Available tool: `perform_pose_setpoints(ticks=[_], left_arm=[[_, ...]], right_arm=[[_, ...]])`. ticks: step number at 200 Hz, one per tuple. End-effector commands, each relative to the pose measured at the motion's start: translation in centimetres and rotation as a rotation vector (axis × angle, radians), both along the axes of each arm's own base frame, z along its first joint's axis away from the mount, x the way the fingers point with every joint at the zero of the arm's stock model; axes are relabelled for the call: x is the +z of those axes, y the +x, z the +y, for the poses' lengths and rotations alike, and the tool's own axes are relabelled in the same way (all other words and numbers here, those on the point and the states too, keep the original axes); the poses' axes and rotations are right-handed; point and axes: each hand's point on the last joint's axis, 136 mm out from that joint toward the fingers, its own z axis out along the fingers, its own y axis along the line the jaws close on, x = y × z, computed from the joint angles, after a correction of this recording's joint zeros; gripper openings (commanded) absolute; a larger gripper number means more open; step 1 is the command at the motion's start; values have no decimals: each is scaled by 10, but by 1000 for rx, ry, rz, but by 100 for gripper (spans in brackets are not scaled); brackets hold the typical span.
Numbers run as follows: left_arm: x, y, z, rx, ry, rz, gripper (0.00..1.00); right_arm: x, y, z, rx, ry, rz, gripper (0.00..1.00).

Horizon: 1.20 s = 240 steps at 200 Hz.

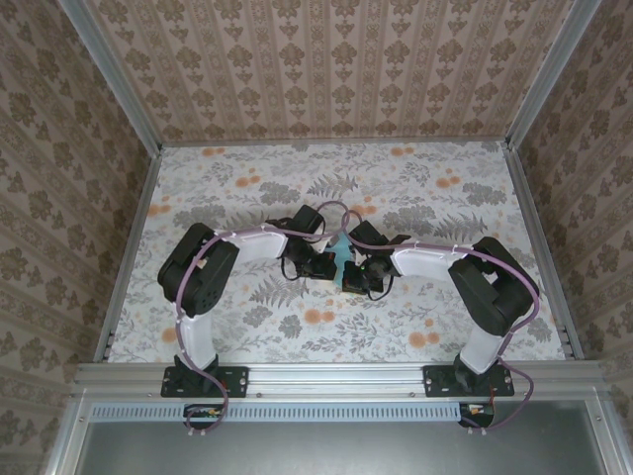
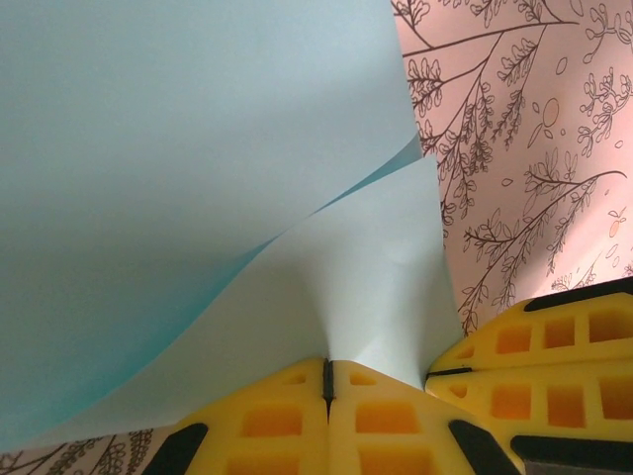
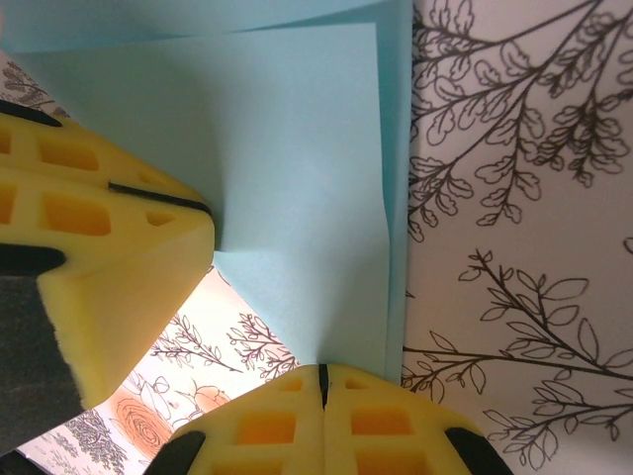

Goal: Fold a paper plane with a square sheet of paper (fold left side to right side)
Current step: Third fold the triangle at the center of the table.

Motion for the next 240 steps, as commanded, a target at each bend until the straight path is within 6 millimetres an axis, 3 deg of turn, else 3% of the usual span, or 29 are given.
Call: perform_pose_setpoints(ticks=[1, 148, 240], left_arm=[[-17, 13, 21, 22, 95, -18, 1], [-16, 50, 58, 91, 125, -55, 2], [-13, 61, 65, 121, 114, -64, 4]], right_arm=[[-26, -22, -25, 1, -123, 103, 0], [-24, -24, -26, 5, -125, 109, 0], [-24, -24, -23, 11, -113, 106, 0]])
